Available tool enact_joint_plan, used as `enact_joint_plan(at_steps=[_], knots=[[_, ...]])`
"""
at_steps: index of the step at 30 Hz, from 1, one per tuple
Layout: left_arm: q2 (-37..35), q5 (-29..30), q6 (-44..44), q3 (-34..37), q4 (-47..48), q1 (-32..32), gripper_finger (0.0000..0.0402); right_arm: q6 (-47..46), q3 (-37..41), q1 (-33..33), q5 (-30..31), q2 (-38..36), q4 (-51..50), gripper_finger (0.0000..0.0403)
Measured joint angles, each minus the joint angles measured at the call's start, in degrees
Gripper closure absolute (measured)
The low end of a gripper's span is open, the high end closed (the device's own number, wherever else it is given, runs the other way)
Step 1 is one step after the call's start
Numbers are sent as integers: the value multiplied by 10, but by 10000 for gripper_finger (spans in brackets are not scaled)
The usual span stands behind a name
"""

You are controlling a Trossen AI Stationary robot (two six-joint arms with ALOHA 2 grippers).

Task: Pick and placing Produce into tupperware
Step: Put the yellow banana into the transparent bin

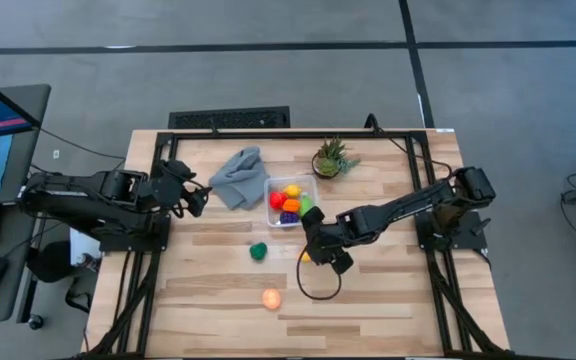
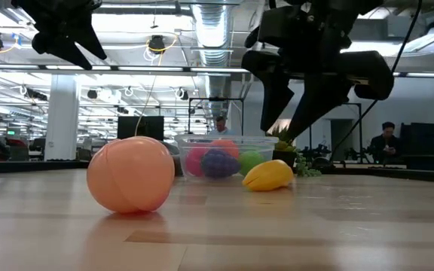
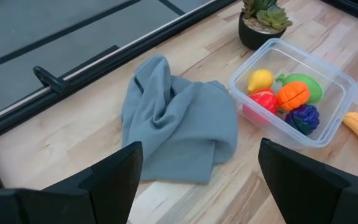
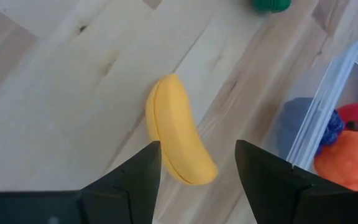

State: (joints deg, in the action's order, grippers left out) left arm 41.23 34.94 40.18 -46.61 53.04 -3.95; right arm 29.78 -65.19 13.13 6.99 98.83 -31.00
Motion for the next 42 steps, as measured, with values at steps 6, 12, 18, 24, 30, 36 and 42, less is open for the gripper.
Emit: enact_joint_plan(at_steps=[6, 12, 18, 24, 30, 36, 42], knots=[[0, 3, -2, 0, 0, 0, 93, 23, 0, -12, -23, 0, 6, 171], [0, 3, -2, 0, 0, 0, 93, 72, -1, -15, -40, 10, 20, 171], [0, 2, -1, 0, 0, 0, 93, 120, -7, -8, -39, 49, 27, 171], [-2, 0, 5, 0, 3, -2, 93, 125, -19, -4, -26, 74, 12, 172], [-4, 3, 8, 0, 5, -2, 93, 124, -17, -4, -24, 75, 7, 172], [-5, 11, 7, 0, 3, -2, 93, 103, -28, -9, -22, 75, 2, 172], [-5, 14, 7, 0, 3, -2, 93, 89, -45, -15, 6, 75, 1, 172]])
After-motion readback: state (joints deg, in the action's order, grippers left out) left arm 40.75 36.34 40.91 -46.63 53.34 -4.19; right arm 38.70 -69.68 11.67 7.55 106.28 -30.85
